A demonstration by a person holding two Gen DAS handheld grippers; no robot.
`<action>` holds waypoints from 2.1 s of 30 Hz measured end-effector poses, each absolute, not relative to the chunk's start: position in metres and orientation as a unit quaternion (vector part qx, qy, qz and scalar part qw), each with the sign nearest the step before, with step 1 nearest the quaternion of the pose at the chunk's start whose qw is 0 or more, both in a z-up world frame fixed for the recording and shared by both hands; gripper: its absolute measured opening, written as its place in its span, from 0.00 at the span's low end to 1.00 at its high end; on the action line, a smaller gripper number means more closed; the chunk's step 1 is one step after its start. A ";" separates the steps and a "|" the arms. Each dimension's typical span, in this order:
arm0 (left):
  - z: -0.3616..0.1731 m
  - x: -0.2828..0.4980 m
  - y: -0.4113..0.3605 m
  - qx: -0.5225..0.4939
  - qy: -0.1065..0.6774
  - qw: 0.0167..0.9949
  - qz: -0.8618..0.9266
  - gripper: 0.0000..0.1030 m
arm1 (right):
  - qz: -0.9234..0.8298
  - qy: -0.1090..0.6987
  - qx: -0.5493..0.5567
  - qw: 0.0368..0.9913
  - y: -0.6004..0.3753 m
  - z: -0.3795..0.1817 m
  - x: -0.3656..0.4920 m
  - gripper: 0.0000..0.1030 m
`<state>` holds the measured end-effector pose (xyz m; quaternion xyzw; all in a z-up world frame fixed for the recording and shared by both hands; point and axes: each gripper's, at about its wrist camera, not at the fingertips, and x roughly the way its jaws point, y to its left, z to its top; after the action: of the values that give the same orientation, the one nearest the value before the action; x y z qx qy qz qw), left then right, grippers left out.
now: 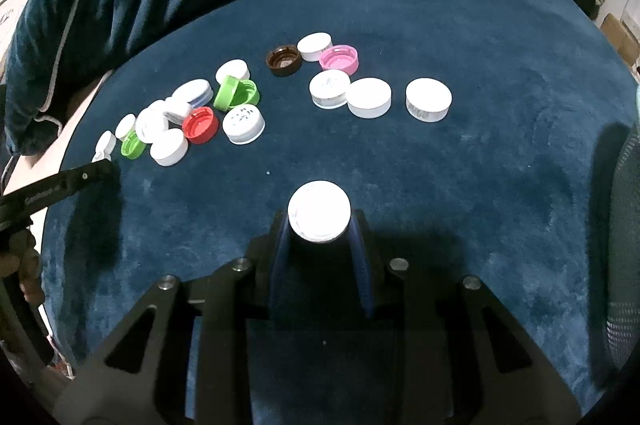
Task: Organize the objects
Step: 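Grasp a white cap with the left gripper while the right gripper grasps a white cap, then carry both white caps over the blue basket and open both grippers to drop them, then move both open grippers back from the basket to the caps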
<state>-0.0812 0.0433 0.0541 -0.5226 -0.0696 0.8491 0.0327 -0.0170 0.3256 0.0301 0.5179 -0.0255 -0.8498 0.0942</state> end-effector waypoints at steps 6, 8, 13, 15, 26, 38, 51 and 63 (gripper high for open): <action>0.073 -0.076 0.066 -0.513 -0.052 0.056 0.855 0.30 | -0.858 -0.028 0.505 0.094 0.326 0.045 -0.013 0.30; 0.080 -0.074 0.074 -0.510 -0.051 0.062 0.857 0.30 | -0.861 -0.029 0.500 0.093 0.327 0.051 -0.011 0.30; 0.097 -0.072 0.094 -0.497 -0.047 0.083 0.863 0.30 | -0.869 -0.031 0.486 0.090 0.333 0.065 -0.007 0.30; 0.104 -0.072 0.104 -0.492 -0.045 0.093 0.864 0.30 | -0.871 -0.033 0.482 0.087 0.338 0.070 -0.004 0.30; 0.140 -0.067 0.202 -0.466 -0.020 0.197 0.862 0.30 | -0.887 -0.073 0.454 0.038 0.403 0.098 0.018 0.30; 0.170 -0.067 0.343 -0.453 0.028 0.334 0.826 0.30 | -0.901 -0.149 0.401 -0.075 0.529 0.144 0.041 0.30; 0.172 -0.074 0.453 -0.472 0.036 0.416 0.776 0.30 | -0.888 -0.221 0.384 -0.128 0.595 0.152 0.035 0.30; 0.171 -0.083 0.449 -0.467 0.005 0.390 0.793 0.98 | -0.882 -0.252 0.370 -0.147 0.617 0.154 0.042 0.56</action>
<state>-0.0831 0.4489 0.1709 -0.4672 0.0055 0.7935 0.3900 0.0425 0.6172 0.1541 0.3701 -0.2515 -0.8821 -0.1473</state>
